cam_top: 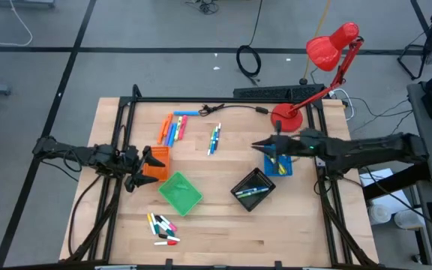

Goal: Pick & Place Markers
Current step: Put the green marker pen into the black basket

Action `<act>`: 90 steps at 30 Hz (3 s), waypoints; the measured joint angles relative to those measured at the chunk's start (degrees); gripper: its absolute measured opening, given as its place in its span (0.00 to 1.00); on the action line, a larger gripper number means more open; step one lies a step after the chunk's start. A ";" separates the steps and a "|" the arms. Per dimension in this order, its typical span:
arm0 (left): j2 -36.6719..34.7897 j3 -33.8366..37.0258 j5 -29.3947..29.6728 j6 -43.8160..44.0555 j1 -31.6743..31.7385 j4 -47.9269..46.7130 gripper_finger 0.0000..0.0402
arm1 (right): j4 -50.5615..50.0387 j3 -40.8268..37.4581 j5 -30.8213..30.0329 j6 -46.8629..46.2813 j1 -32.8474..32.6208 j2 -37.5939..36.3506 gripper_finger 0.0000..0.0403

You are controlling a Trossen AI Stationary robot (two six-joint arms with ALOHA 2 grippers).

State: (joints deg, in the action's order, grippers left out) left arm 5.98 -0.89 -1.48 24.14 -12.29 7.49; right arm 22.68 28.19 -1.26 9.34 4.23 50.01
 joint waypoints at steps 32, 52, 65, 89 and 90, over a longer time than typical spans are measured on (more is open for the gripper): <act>0.69 -0.02 17.46 -1.99 0.24 8.48 0.77 | 13.00 -10.83 1.37 -11.06 1.35 -1.17 0.11; 69.89 -51.29 25.76 5.90 13.83 -28.41 0.77 | 13.07 -10.85 1.36 -7.65 0.44 -1.15 0.12; 100.69 -71.28 18.57 7.46 22.62 -38.97 0.77 | 10.77 -10.85 1.44 -9.29 0.41 -1.15 0.12; 105.81 -71.54 14.29 5.38 24.38 -37.85 0.77 | 8.27 -10.85 1.47 -10.49 0.15 -1.13 0.12; 105.08 -71.57 14.86 5.13 24.37 -37.48 0.77 | 8.28 -10.85 1.47 -10.47 0.15 -1.13 0.12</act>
State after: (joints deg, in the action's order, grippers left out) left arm 111.05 -72.46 13.38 29.27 12.08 -29.99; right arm 30.96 17.34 0.21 -1.13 4.38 48.88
